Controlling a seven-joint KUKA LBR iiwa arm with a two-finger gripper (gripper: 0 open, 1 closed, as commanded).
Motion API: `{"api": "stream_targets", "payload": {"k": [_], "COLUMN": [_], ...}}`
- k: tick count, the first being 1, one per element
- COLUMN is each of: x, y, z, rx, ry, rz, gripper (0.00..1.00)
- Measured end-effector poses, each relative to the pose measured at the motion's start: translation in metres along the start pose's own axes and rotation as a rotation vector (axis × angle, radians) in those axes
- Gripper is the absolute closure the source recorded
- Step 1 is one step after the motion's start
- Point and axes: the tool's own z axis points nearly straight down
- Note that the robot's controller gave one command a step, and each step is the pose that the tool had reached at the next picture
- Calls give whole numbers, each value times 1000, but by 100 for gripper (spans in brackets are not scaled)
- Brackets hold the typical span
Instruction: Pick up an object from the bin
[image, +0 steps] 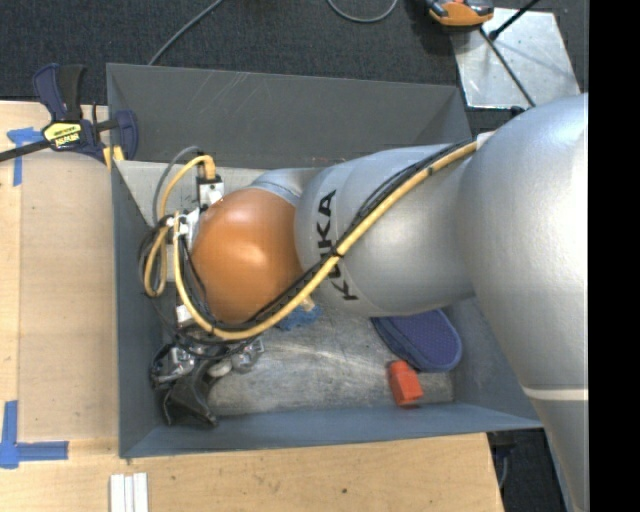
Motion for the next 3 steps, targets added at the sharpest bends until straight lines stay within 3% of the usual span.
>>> {"api": "stream_targets", "payload": {"k": [1,2,3], "x": [-7,-12,-12], "y": [-2,3,0], "z": [0,2,-85], "rx": [6,-5,-28], "ry": [-16,-24,-8], "rz": [-339,-342,-340], "gripper": [0,100,100]}}
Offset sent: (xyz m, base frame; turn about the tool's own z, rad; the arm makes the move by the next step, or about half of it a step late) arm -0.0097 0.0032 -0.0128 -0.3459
